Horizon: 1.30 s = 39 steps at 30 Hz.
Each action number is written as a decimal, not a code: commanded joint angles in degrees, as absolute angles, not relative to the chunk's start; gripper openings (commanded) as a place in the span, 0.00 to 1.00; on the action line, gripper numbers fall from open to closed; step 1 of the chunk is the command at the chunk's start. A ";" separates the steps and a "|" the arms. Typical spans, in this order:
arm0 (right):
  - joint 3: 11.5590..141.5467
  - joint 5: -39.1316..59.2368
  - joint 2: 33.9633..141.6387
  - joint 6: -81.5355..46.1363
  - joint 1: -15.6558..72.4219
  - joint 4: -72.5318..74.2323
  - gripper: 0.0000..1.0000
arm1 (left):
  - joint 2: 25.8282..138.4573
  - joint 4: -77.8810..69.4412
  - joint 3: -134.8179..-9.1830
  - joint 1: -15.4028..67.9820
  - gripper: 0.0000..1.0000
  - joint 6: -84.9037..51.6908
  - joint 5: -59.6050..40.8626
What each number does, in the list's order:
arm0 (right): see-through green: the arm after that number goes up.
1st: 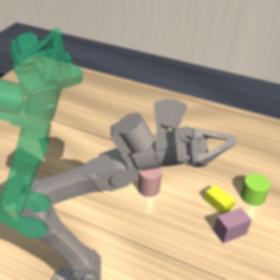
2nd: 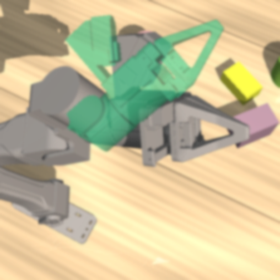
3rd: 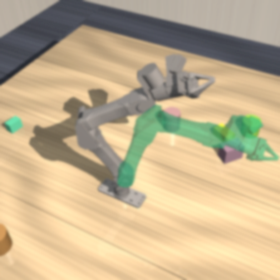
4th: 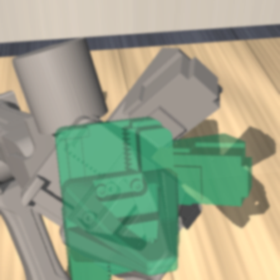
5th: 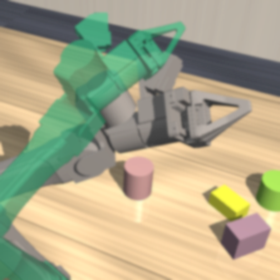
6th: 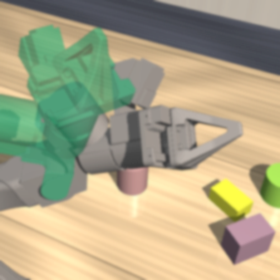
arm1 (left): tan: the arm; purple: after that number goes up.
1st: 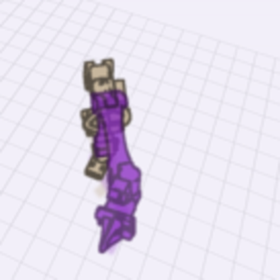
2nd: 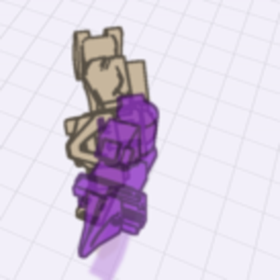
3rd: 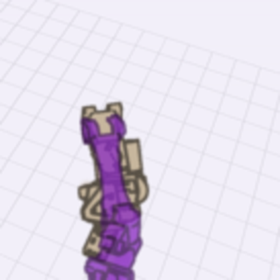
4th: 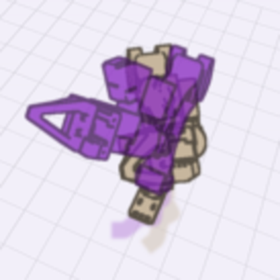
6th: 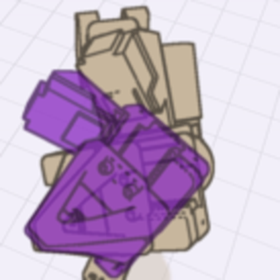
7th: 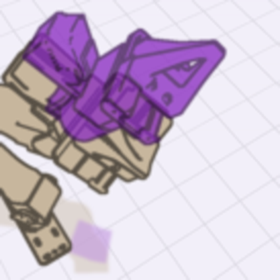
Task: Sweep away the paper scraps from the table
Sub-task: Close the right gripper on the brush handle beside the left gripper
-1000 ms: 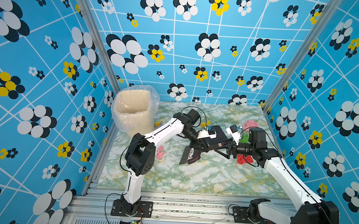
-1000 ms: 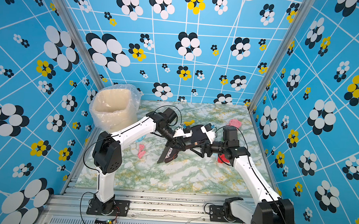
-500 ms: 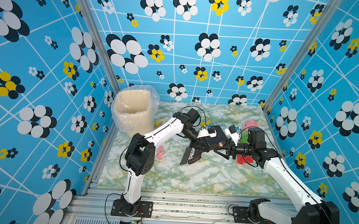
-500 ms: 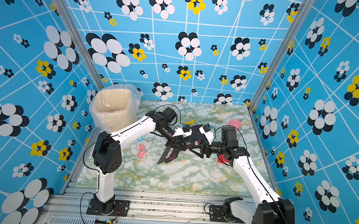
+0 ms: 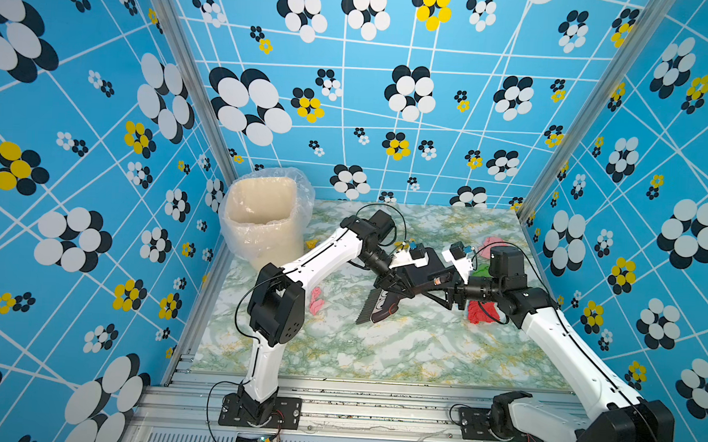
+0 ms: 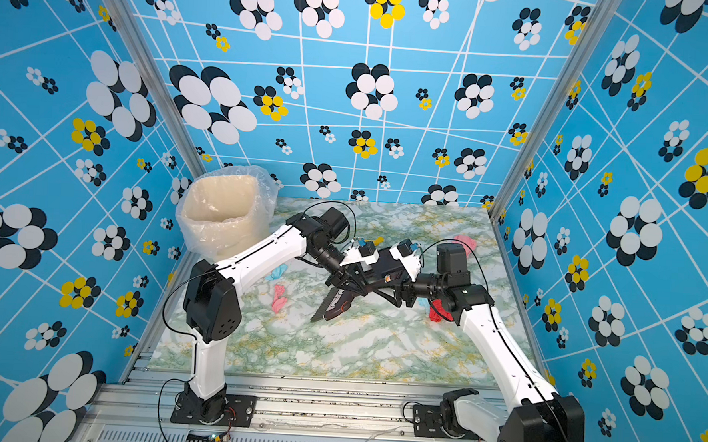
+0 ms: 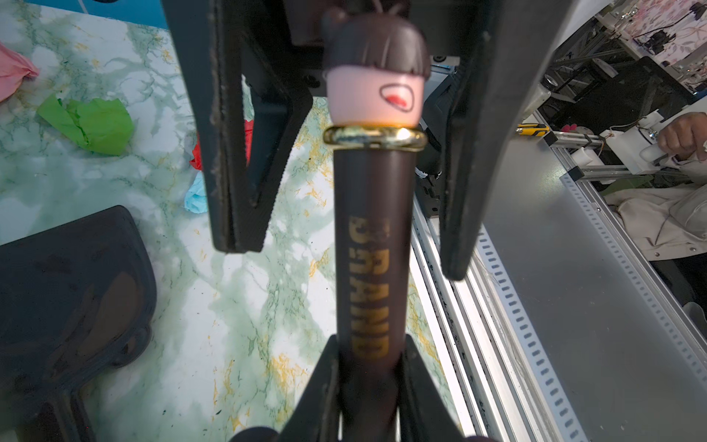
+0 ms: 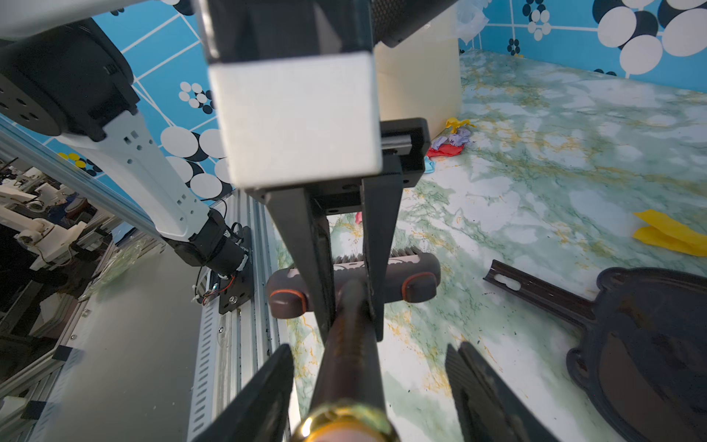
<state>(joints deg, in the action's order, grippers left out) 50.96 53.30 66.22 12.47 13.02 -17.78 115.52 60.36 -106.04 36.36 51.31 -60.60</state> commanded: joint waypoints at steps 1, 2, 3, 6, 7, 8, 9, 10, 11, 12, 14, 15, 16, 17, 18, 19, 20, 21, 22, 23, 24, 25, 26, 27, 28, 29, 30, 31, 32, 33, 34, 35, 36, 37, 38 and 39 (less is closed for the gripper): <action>51.16 51.68 65.64 13.73 13.62 -17.94 0.66 | 116.36 63.55 -108.27 35.95 0.00 53.22 -64.94; 50.94 51.51 65.49 13.71 13.65 -17.59 0.65 | 116.37 63.70 -108.42 35.93 0.00 53.33 -65.20; 50.87 51.43 65.44 13.55 13.63 -17.16 0.64 | 116.39 63.76 -108.54 35.92 0.00 53.46 -65.43; 50.47 51.50 65.09 12.34 13.72 -15.31 0.62 | 116.43 63.63 -108.50 35.86 0.00 53.53 -65.71; 50.43 51.70 65.04 11.94 13.71 -14.77 0.61 | 116.41 63.56 -108.50 35.86 0.00 53.50 -65.81; 50.37 51.87 64.99 11.81 13.79 -14.68 0.61 | 116.43 63.55 -108.48 35.84 0.00 53.49 -65.74; 50.43 51.90 64.93 11.62 13.97 -14.60 0.60 | 116.38 63.54 -108.52 35.84 0.00 53.48 -65.90; 50.28 51.86 64.84 11.66 14.06 -14.51 0.59 | 116.37 63.62 -108.51 35.86 0.00 53.48 -65.85; 50.11 51.72 64.77 11.66 14.08 -14.28 0.58 | 116.30 63.43 -108.48 35.84 0.00 53.42 -65.83; 49.92 51.61 64.59 11.58 14.20 -14.02 0.58 | 116.36 63.37 -108.59 35.85 0.00 53.35 -65.88; 49.45 51.68 64.44 11.18 14.35 -13.49 0.57 | 116.35 63.03 -108.55 35.85 0.00 53.16 -65.88; 49.34 51.61 64.53 10.99 14.33 -13.30 0.55 | 116.41 62.87 -108.54 35.86 0.00 53.02 -65.79; 49.31 51.64 64.66 10.75 14.41 -13.02 0.55 | 116.35 62.60 -108.51 35.88 0.00 52.85 -65.65; 49.23 51.63 64.76 10.48 14.49 -12.83 0.54 | 116.43 62.29 -108.54 35.86 0.00 52.54 -65.38; 49.24 51.57 64.86 10.46 14.58 -12.79 0.53 | 116.42 61.80 -108.54 35.86 0.00 52.06 -65.14; 49.33 51.51 65.03 10.22 14.66 -12.66 0.52 | 116.28 61.33 -108.54 35.86 0.00 51.74 -65.21; 49.35 51.51 65.16 10.15 14.83 -12.44 0.50 | 116.13 60.93 -108.54 35.86 0.00 51.47 -65.33; 49.35 51.52 65.22 10.10 14.94 -12.31 0.48 | 116.03 60.61 -108.54 35.95 0.00 51.25 -65.56; 49.41 51.41 65.24 10.00 15.11 -12.24 0.47 | 115.95 60.39 -108.55 36.00 0.00 51.16 -65.59; 49.44 51.35 65.26 10.02 15.19 -12.30 0.46 | 115.93 60.28 -108.57 35.95 0.00 51.11 -65.61; 49.44 51.32 65.22 9.98 15.25 -12.28 0.45 | 115.84 60.21 -108.57 35.99 0.00 51.12 -65.52; 49.45 51.24 65.27 10.13 15.27 -12.46 0.44 | 115.91 60.21 -108.55 35.88 0.00 51.09 -65.34; 49.48 51.24 65.22 10.36 15.29 -12.72 0.41 | 115.89 60.21 -108.54 35.86 0.00 51.03 -65.32; 49.65 51.28 65.21 10.60 15.29 -12.91 0.40 | 116.09 60.33 -108.59 35.81 0.00 50.98 -65.30; 49.57 51.22 65.31 10.75 15.23 -13.08 0.40 | 116.12 60.35 -108.55 35.77 0.00 51.06 -65.44; 49.57 51.20 65.30 10.86 15.30 -13.22 0.38 | 116.13 60.32 -108.54 35.77 0.00 51.00 -65.41; 49.70 51.20 65.39 11.19 15.22 -13.64 0.36 | 116.19 60.41 -108.54 35.77 0.00 50.98 -65.45; 49.84 51.24 65.58 11.46 15.27 -14.11 0.33 | 116.22 60.42 -108.57 35.69 0.00 50.98 -65.41; 50.07 51.32 65.74 11.74 15.29 -14.66 0.30 | 116.19 60.36 -108.55 35.68 0.00 50.99 -65.52; 50.36 51.50 65.97 12.08 15.28 -15.27 0.27 | 116.19 60.29 -108.54 35.64 0.00 51.06 -65.57; 50.53 51.56 66.04 12.24 15.28 -15.73 0.24 | 116.16 60.33 -108.57 35.61 0.00 51.03 -65.61; 50.79 51.64 66.24 12.44 15.29 -16.15 0.20 | 116.12 60.30 -108.63 35.63 0.00 50.97 -65.78; 50.87 51.72 66.39 12.51 15.29 -16.47 0.16 | 116.05 60.38 -108.73 35.48 0.00 50.99 -65.91; 50.98 51.90 66.46 12.60 15.28 -16.66 0.11 | 115.93 60.36 -108.72 35.51 0.00 50.97 -65.92; 51.07 52.08 66.54 12.82 15.28 -16.78 0.08 | 115.93 60.31 -108.81 35.43 0.00 50.89 -65.96; 50.94 51.97 66.58 12.83 15.25 -16.79 0.03 | 115.92 60.34 -108.84 35.42 0.00 50.89 -65.98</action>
